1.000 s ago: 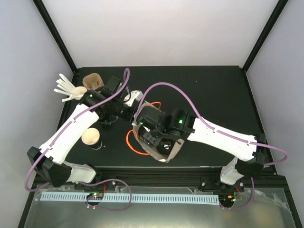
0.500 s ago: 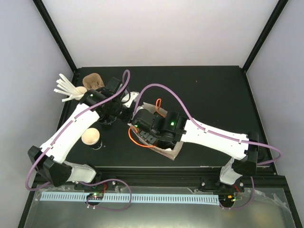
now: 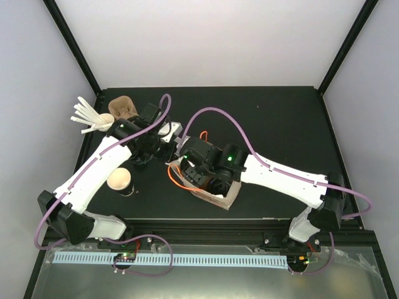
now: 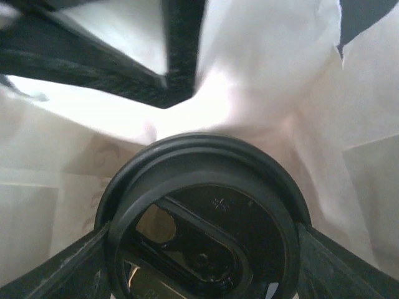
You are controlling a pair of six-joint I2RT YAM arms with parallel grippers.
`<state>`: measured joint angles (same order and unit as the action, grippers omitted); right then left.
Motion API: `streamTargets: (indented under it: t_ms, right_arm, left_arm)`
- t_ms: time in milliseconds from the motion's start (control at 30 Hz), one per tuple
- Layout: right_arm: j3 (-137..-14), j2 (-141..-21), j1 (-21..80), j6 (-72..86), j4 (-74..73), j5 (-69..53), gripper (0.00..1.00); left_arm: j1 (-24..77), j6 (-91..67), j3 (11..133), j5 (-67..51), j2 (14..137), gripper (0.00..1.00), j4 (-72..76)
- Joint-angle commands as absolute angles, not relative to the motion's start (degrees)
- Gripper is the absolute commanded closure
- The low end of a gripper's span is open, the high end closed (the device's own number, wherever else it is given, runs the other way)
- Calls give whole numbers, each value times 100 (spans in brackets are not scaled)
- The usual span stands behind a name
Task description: Pack the takeout coffee
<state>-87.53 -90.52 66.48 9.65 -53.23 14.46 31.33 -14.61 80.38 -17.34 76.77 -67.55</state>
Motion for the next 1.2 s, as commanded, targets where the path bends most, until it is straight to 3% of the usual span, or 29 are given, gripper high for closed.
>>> streamTargets:
  t_ms: [0,467,767,1167]
  right_arm:
    - [-8477,-9611,6502,722,-5219,910,50]
    - [-8556,-10208,6232,562,-5235,744,50]
    - [-8276,-10302,6237,544,-5220,757,50]
    - [-7769,-10327,6240,496,-5060,911,51]
  left_arm:
    - [3366,-1417,8169,-2469,7564,96,-6583]
    - [3485,-1465,8143,-2505,7505,96,-6510]
    - [3460,-1923,8501,-1488,7713,96,-7162]
    - [3423,-1853,8872,-1506,7849,95,-7257]
